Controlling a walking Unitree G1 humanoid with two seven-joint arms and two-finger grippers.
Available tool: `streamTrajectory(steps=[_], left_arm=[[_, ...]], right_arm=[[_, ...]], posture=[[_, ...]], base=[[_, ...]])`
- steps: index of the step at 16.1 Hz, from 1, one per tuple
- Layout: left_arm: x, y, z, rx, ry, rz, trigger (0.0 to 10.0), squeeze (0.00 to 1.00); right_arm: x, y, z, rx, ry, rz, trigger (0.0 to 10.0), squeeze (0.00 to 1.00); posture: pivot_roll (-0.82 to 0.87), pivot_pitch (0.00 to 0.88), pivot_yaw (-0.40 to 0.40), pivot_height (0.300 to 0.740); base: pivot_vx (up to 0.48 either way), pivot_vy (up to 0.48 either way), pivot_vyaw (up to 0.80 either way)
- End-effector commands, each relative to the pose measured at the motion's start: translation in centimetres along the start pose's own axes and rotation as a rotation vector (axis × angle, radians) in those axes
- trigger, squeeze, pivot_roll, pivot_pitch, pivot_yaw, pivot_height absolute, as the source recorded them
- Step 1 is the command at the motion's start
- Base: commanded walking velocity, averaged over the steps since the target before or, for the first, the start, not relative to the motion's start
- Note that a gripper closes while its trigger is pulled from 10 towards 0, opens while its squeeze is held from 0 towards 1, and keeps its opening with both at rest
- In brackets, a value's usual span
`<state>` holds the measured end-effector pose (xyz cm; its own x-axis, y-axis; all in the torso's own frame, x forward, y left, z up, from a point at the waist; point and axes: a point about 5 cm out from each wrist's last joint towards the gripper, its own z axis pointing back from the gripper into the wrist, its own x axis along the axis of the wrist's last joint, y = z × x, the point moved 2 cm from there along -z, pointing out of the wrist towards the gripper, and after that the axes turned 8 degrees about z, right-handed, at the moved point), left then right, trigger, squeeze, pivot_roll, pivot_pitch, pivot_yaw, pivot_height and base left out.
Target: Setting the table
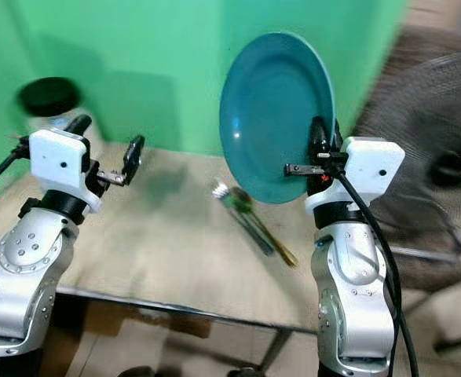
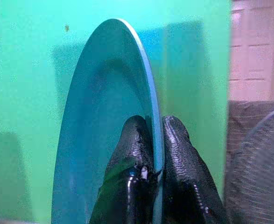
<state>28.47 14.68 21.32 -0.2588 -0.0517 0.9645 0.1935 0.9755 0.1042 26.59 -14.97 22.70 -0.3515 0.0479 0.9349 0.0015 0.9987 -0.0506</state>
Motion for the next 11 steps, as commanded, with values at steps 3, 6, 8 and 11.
streamTrajectory(steps=[3, 6, 8, 11], left_arm=[[0.7, 0.8, 0.1, 0.066, -0.045, -0.034, 10.0, 0.0], [0.9, 1.8, 0.3, 0.056, -0.013, -0.091, 10.0, 0.0], [1.2, 2.5, 0.4, 0.056, -0.011, -0.082, 10.0, 0.0], [1.3, 2.9, 0.4, 0.087, -0.01, -0.085, 10.0, 0.0]], right_arm=[[1.1, 0.3, 0.1, 0.013, -0.047, -0.049, 10.0, 0.0], [1.9, 0.4, -0.2, 0.02, -0.097, -0.013, 10.0, 0.0], [2.7, 0.3, -0.4, -0.006, -0.145, 0.038, 10.0, 0.0], [3.1, 0.3, -0.7, -0.003, -0.141, 0.03, 10.0, 0.0]], posture=[[0.16, 0.0, -0.008, 0.74], [0.17, 0.0, -0.015, 0.74], [0.17, 0.0, -0.017, 0.74], [0.17, 0.0, -0.022, 0.74]], base=[[0.0, 0.0, -0.8], [0.0, 0.0, -0.8], [0.0, 0.0, -0.8], [0.0, 0.0, -0.8]])
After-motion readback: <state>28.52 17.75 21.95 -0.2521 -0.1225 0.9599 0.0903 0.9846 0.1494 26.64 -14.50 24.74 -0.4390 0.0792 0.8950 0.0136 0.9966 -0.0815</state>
